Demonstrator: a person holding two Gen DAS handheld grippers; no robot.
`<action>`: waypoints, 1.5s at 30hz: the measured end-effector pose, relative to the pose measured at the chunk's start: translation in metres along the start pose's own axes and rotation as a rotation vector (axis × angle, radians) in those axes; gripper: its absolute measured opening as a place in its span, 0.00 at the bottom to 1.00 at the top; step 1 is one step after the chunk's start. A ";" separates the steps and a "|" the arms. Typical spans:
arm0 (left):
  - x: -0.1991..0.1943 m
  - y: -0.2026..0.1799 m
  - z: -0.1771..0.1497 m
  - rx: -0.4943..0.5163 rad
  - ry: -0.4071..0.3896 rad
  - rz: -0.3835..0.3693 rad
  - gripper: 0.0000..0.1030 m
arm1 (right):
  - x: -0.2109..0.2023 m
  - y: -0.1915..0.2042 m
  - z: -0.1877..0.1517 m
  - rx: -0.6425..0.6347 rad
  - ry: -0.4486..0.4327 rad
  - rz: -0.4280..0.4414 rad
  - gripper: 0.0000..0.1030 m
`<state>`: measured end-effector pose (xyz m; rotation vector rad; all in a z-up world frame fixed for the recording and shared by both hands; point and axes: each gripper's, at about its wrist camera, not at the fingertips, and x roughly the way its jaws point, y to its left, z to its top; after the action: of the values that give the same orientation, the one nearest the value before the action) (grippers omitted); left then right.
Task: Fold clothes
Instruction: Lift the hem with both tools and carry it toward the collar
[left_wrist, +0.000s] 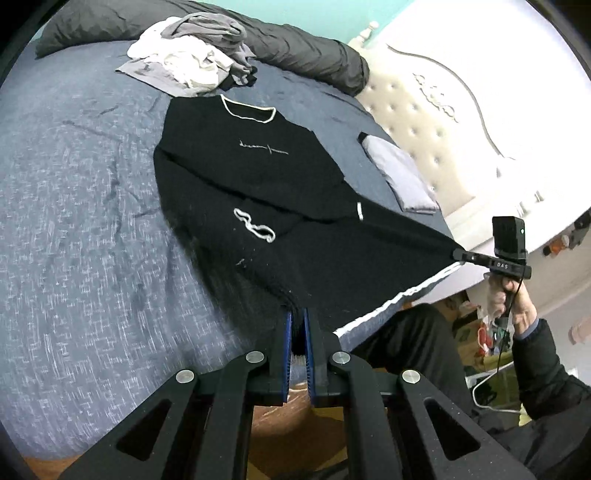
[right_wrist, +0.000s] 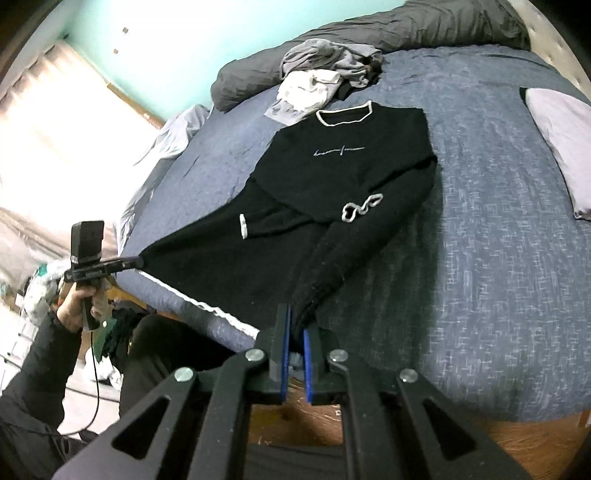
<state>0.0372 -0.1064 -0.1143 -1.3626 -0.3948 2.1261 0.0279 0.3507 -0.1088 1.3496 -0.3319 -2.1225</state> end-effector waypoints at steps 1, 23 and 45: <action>0.001 0.002 0.003 -0.006 -0.003 -0.001 0.06 | 0.000 -0.001 0.004 0.007 -0.007 0.001 0.05; 0.048 0.093 0.176 -0.178 -0.110 -0.030 0.07 | 0.046 -0.054 0.190 0.059 -0.076 -0.022 0.05; 0.169 0.217 0.356 -0.272 -0.100 -0.002 0.06 | 0.181 -0.186 0.369 0.202 -0.049 -0.102 0.05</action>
<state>-0.4020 -0.1537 -0.1975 -1.4026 -0.7482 2.2058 -0.4196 0.3503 -0.1682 1.4569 -0.5195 -2.2583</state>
